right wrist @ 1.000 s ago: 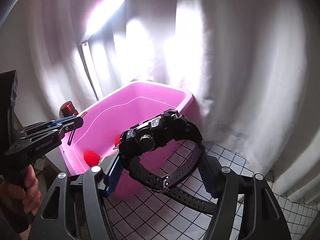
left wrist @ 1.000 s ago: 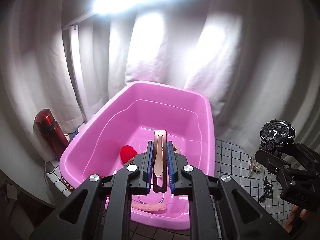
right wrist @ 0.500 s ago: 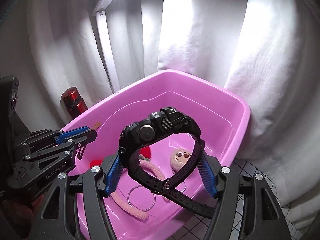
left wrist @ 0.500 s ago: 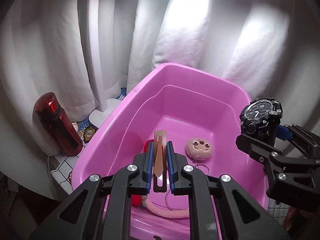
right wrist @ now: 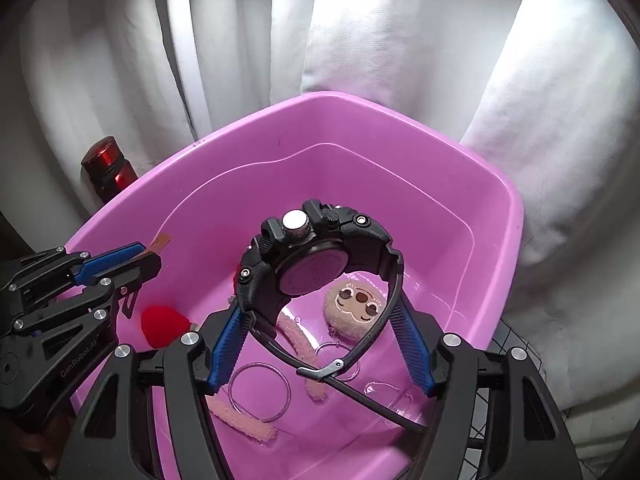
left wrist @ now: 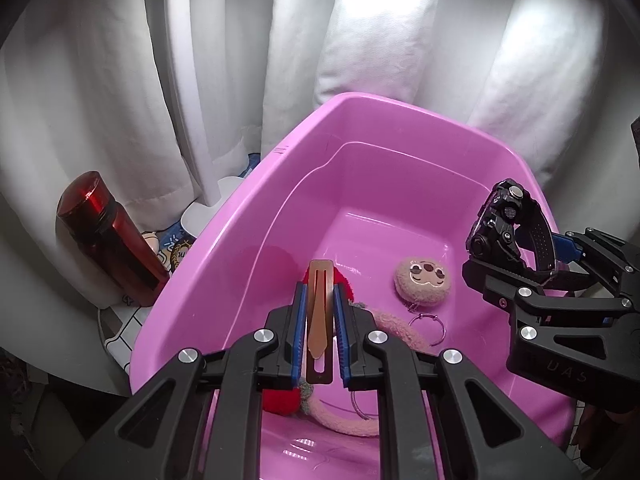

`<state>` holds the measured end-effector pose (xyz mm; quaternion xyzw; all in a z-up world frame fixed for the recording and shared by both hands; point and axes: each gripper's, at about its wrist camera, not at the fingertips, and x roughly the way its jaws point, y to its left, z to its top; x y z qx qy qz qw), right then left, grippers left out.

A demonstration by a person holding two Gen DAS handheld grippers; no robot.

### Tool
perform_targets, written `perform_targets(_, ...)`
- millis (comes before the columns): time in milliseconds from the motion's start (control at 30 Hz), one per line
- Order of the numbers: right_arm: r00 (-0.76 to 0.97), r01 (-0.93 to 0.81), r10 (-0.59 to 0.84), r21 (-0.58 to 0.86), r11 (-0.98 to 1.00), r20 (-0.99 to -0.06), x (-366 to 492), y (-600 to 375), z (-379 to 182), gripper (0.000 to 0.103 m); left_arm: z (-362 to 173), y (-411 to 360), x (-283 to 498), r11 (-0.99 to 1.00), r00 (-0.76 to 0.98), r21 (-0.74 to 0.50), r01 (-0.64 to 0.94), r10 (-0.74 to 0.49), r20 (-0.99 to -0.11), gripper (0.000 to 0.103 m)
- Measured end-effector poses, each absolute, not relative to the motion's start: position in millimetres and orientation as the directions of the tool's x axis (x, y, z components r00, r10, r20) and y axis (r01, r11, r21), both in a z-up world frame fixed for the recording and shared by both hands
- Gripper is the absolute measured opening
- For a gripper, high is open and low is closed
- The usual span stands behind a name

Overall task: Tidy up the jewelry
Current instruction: 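Carry the hair clip and watch into the pink tub and open both tools, then withdraw both tools from the tub back over the table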

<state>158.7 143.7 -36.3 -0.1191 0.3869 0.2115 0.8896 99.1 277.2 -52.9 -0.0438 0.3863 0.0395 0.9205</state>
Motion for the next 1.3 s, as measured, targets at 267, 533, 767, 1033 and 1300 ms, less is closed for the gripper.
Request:
perform_targets(267, 0.605, -0.459, 0.237, -0.089, 0.884, -0.760, 162.5, 144.4, -46.9, 0.067, -51.2, 278.9, 97.1, 0.990, 0.712, -0.032, -0.135, 0.075, -0.698, 0.069)
perform_targets(533, 0.647, -0.448, 0.250, -0.095, 0.889, -0.720, 157.5, 138.8, -33.6, 0.071, -49.5, 283.4, 93.2, 0.987, 0.709, -0.034, -0.160, 0.090, -0.699, 0.080)
perform_targets(767, 0.660, -0.439, 0.266, -0.074, 0.895, -0.703, 147.0, 133.0, -26.6, 0.071, -46.2, 286.1, 84.8, 0.983, 0.709, -0.047, -0.179, 0.095, -0.698, 0.082)
perform_targets(1033, 0.667, -0.430, 0.283, -0.045, 0.902, -0.689, 122.6, 120.6, -25.7, 0.071, -41.1, 275.8, 71.8, 0.985, 0.717, -0.048, -0.164, 0.085, -0.692, 0.083)
perform_targets(1300, 0.682, -0.403, 0.299, -0.002, 0.915, -0.667, 93.6, 93.0, -20.0, 0.071, -30.4, 256.8, 57.2, 0.989, 0.730, -0.056, -0.135, 0.061, -0.680, 0.084)
